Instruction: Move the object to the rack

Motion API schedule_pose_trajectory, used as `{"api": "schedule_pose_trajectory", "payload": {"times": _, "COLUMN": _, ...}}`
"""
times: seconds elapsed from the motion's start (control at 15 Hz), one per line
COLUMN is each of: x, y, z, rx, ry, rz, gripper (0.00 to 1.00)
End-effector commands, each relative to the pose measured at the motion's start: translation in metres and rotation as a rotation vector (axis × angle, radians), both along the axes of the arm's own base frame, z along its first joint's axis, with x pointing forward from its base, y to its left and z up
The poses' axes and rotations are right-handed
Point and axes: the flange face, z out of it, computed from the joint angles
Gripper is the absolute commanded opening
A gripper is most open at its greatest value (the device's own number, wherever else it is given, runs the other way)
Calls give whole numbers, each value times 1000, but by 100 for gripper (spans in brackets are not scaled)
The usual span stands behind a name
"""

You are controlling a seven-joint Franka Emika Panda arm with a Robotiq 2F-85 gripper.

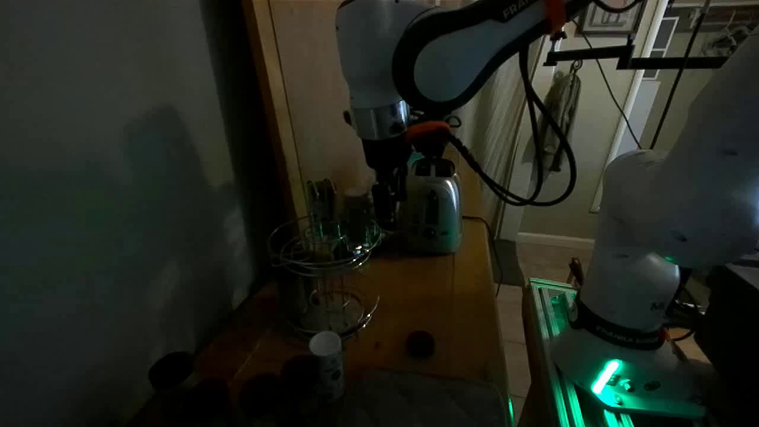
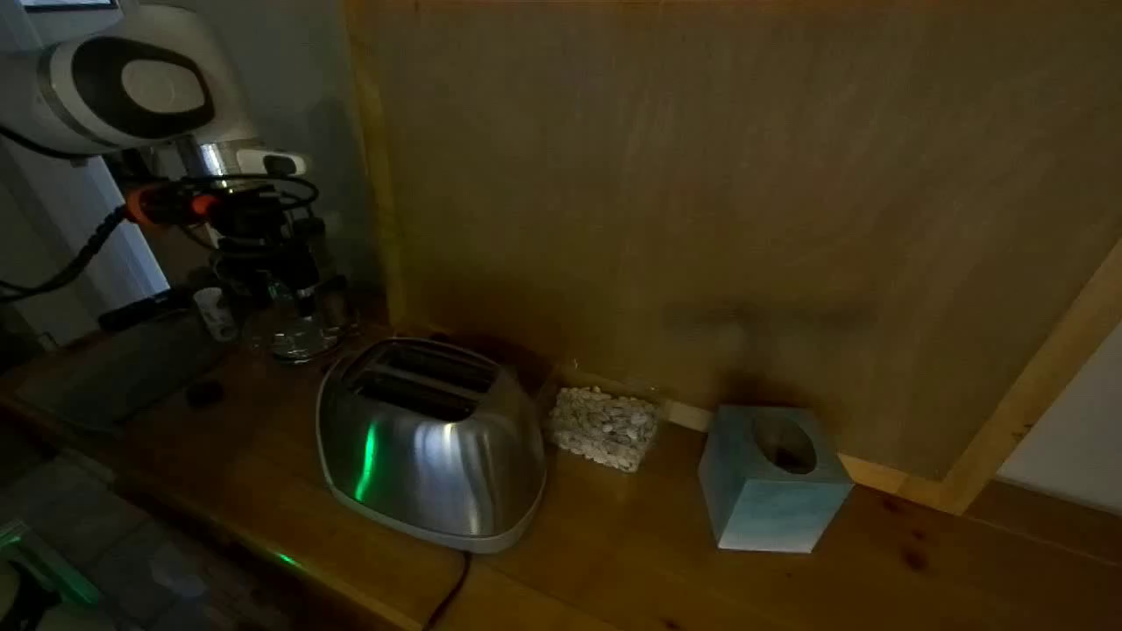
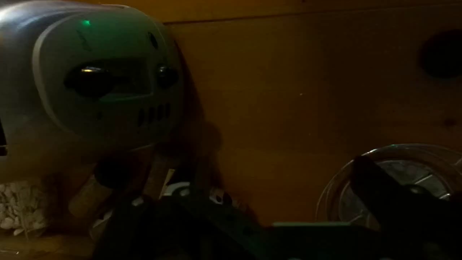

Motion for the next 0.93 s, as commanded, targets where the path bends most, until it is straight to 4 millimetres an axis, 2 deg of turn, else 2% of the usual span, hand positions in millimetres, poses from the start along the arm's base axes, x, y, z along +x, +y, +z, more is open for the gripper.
{"api": "schedule_pose_trajectory", "payload": {"times": 0.0, "x": 0, "y": 0, "z": 0, "rx": 0, "ry": 1, "rz": 0, "gripper": 100}}
{"api": "schedule_pose_trajectory", "payload": {"times": 0.27, "x": 0, "y": 0, "z": 0, "rx": 0, "ry": 1, "rz": 0, "gripper": 100}}
{"api": "schedule_pose_trajectory", "payload": {"times": 0.4, "x": -7, "y": 10, "z": 3, "rx": 24, "ry": 12, "rz": 18, "gripper": 100}}
{"api": "schedule_pose_trajectory", "payload": {"times": 0.6, "x": -28, "y": 25, "z": 5, "rx": 111, "ry": 133, "rz": 89, "gripper": 100}}
{"api": "schedule_pose_trajectory", "payload": {"times": 0.87, "x": -57, "y": 35, "z": 3, "rx": 120, "ry": 262, "rz": 117, "gripper": 100}}
